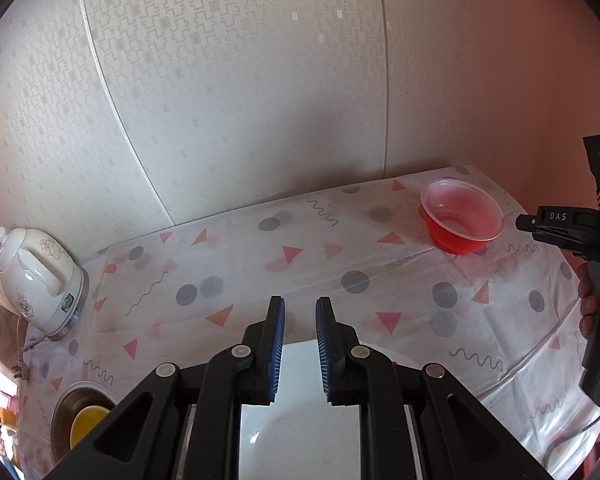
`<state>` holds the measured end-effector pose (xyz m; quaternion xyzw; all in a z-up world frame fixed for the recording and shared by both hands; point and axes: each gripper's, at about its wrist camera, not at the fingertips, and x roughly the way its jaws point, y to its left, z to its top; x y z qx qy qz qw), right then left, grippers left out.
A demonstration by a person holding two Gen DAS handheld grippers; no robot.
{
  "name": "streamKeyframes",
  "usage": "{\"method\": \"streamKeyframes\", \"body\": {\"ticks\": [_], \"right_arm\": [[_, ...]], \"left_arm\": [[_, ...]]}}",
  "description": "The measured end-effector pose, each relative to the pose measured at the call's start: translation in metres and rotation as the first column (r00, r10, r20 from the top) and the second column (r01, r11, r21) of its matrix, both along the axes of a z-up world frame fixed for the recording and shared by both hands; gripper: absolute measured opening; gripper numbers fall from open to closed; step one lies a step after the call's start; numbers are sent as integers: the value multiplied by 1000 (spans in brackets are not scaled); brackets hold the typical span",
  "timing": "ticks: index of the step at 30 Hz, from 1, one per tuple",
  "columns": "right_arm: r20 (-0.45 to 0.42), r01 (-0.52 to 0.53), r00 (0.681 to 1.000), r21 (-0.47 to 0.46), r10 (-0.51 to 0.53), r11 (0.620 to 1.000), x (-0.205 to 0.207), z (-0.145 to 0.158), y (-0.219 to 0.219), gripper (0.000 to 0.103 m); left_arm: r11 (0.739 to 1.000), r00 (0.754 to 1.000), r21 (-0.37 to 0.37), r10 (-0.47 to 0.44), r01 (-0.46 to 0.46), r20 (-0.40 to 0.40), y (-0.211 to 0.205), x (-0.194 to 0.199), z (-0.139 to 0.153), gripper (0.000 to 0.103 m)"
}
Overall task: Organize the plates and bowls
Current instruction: 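Move the left gripper toward the red bowl, then grasp the rim of the red bowl with the left gripper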
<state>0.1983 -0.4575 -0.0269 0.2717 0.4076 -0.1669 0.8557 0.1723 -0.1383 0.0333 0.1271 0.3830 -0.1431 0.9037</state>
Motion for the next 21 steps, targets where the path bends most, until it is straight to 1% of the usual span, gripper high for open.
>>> {"method": "streamKeyframes", "body": {"ticks": [3, 7, 12, 15, 21], "right_arm": [[11, 0, 1000, 31, 0, 1000, 6, -2, -6, 35], [25, -5, 1000, 107, 2, 994, 18, -8, -15, 36], [28, -18, 1000, 138, 14, 990, 35, -12, -19, 36], [31, -30, 999, 153, 25, 988, 42, -14, -18, 36], [45, -47, 998, 173, 40, 984, 47, -10, -14, 36]], "left_arm": [[1000, 1000, -6, -12, 12, -25, -8, 5, -3, 16], [999, 995, -38, 0, -3, -101, -16, 22, -16, 16], [994, 981, -103, 1, -21, -195, -28, 44, -28, 16], [987, 968, -155, -8, -32, -250, -39, 56, -33, 16], [965, 952, -258, -36, -46, -303, -61, 75, -35, 16]]}}
